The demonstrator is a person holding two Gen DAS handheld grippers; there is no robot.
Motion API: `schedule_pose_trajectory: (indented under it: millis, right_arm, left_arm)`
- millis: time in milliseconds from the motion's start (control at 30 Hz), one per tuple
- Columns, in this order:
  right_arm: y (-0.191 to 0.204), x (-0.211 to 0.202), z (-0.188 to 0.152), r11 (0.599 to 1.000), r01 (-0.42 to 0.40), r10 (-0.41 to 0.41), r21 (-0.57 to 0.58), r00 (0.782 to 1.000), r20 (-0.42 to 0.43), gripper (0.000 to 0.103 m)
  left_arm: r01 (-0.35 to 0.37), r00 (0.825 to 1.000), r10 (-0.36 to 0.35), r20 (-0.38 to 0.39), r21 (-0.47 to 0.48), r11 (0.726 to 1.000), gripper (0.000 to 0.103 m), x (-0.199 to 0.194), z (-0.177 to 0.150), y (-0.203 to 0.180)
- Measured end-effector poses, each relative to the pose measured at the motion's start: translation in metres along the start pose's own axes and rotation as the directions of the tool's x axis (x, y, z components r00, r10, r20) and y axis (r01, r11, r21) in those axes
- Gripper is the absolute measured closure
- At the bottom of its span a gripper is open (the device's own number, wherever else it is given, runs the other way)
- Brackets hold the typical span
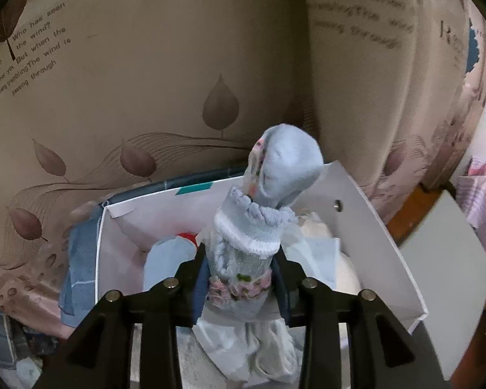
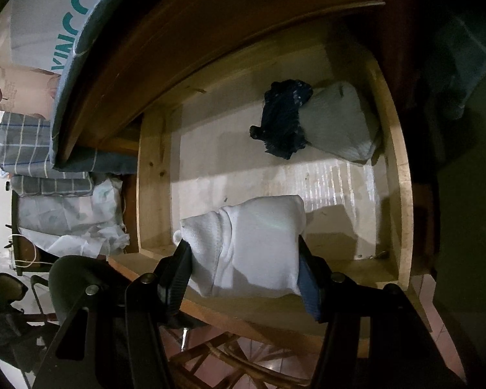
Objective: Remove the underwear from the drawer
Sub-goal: 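Open the left gripper to drop the pink-trimmed sock into the box, then lift the folded white cloth with the right gripper over the box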
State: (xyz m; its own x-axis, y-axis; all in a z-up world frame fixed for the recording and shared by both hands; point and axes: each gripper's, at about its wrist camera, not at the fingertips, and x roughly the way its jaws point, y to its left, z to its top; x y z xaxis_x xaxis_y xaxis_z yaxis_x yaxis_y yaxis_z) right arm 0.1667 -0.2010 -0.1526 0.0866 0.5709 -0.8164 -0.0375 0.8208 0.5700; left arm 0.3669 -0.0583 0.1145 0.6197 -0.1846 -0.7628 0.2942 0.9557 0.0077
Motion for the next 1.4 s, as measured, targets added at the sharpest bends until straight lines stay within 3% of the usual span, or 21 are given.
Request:
schedule_pose_trajectory:
  millis: [300, 567, 833, 1000, 1133, 1400]
  right_arm:
    - [0.001, 0.001, 0.0, 1.0, -0.007, 0.007, -0.006, 1.0, -0.007, 0.047]
    - [0.0, 0.001, 0.0, 1.0, 0.004, -0.004, 0.002, 1.0, -0.013, 0.047]
    - [-0.003, -0.003, 0.0, 1.0, 0.014, -0.014, 0.017, 1.0, -0.002, 0.047]
    - [-0.015, -0.017, 0.001, 0.998, 0.004, -0.007, 0.06, 0.999, 0.046, 0.047]
    - [-0.016, -0.02, 0.0, 0.998, 0.009, -0.012, 0.061, 0.998, 0.058, 0.047]
    - [-0.014, -0.034, -0.006, 0.998, 0.01, -0.016, 0.054, 0.993, 0.115, 0.047]
  left_arm:
    - [-0.039, 0.999, 0.039, -0.013, -0.017, 0.999, 0.055, 0.023, 0.0, 0.002]
    - [-0.144, 0.987, 0.143, 0.071, -0.001, 0.99, 0.043, 0.006, -0.004, -0.003]
    - [-0.077, 0.979, 0.084, 0.183, -0.048, 0.996, 0.039, -0.043, -0.013, 0.008]
    - [-0.037, 0.971, 0.032, 0.237, 0.019, 0.999, 0.039, -0.086, -0.055, 0.001]
    - [-0.001, 0.966, -0.015, 0.257, 0.061, 0.998, 0.038, -0.116, -0.112, -0.003]
    - [0.138, 0.977, -0.129, 0.171, -0.041, 0.99, 0.038, -0.121, -0.213, 0.024]
